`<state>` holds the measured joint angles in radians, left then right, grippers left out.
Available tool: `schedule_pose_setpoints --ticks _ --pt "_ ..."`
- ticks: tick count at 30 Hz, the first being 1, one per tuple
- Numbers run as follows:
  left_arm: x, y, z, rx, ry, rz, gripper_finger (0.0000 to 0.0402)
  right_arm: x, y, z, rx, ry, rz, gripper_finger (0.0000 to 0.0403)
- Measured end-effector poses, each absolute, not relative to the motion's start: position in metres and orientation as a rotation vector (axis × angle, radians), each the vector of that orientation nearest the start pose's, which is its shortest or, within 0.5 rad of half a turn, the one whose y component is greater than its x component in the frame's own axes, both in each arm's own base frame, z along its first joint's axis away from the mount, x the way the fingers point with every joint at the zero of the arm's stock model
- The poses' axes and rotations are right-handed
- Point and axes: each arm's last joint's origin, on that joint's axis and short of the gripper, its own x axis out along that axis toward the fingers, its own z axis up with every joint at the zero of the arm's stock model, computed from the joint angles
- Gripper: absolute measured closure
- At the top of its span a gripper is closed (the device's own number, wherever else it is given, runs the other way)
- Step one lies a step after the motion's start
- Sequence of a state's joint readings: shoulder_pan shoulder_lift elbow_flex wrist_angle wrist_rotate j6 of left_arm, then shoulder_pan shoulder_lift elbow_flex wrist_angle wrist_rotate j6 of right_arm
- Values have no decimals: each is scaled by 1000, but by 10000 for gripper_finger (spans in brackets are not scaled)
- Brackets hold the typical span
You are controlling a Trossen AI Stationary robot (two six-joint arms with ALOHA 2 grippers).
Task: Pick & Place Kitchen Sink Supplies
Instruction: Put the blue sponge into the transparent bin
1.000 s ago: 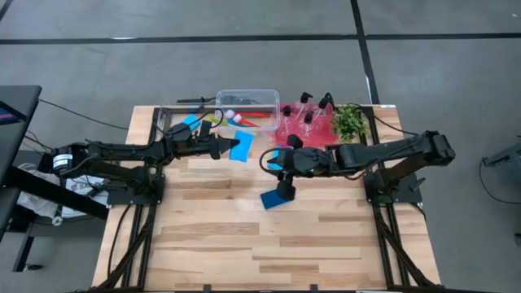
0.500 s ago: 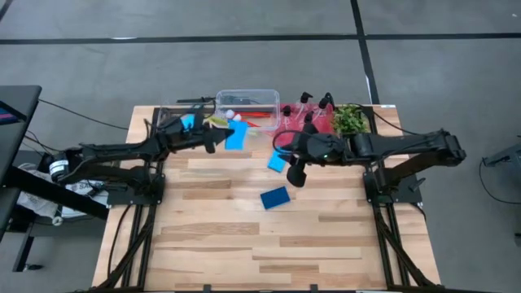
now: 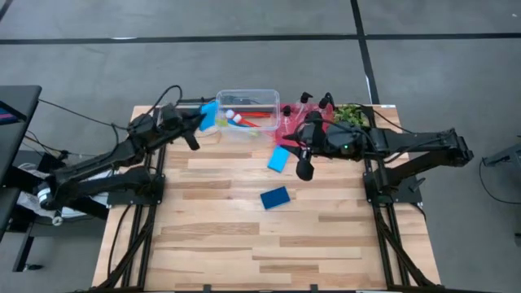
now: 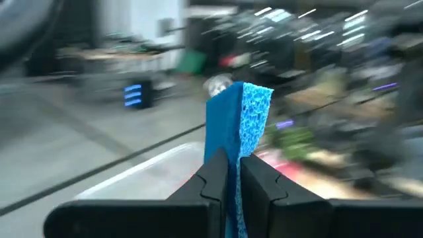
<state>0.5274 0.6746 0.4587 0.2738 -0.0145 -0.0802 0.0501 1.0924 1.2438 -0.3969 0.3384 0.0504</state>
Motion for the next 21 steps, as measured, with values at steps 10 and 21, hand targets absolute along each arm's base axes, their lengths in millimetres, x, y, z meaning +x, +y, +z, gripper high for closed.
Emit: schedule_pose_setpoints --ticks 10,21 --pt "108 87 283 4 -44 1009 376 241 0 402 5 260 -303 289" --pt "116 116 264 1 118 1131 376 254 14 400 186 214 -228 289"
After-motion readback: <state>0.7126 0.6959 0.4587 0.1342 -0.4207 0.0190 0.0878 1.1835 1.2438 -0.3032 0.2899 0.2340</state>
